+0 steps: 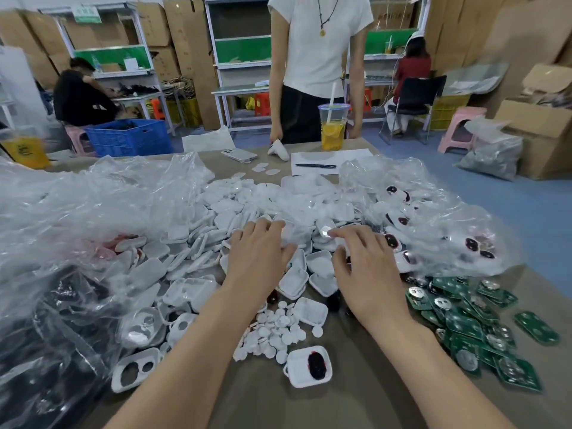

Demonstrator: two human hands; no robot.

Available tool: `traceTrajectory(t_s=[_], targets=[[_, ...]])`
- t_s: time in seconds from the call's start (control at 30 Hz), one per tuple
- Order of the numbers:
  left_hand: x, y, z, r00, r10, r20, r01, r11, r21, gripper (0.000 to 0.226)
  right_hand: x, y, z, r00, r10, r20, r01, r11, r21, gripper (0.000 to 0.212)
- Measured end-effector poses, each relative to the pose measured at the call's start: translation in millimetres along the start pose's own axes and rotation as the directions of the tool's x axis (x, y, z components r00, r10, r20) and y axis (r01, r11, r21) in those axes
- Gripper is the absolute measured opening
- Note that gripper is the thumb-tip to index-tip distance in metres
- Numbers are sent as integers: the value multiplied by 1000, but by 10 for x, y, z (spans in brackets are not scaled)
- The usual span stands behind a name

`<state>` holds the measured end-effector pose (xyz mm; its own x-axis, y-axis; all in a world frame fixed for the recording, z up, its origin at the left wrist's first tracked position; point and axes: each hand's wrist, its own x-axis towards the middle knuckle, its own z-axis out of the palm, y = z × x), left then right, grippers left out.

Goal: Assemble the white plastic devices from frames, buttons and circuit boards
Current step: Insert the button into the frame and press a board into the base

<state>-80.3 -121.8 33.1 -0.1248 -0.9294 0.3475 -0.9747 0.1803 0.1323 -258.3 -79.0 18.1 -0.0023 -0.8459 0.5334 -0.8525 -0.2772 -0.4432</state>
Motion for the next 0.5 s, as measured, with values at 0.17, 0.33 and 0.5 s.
traceTrajectory(t_s=[0.17, 0.33, 0.5], targets=[[67, -30, 61, 996, 27, -79, -28, 1000, -11, 22, -11, 100, 63, 1000, -20, 7, 19, 998, 65, 33], [-86, 46, -131, 976, 57, -212, -101, 974, -201, 15, -10, 62, 36, 999, 35, 13, -38, 944, 327, 32], [-457, 70, -299, 976, 45, -211, -119, 929, -351, 17, -16, -69, -47, 976, 89, 200, -204, 697, 687, 41]])
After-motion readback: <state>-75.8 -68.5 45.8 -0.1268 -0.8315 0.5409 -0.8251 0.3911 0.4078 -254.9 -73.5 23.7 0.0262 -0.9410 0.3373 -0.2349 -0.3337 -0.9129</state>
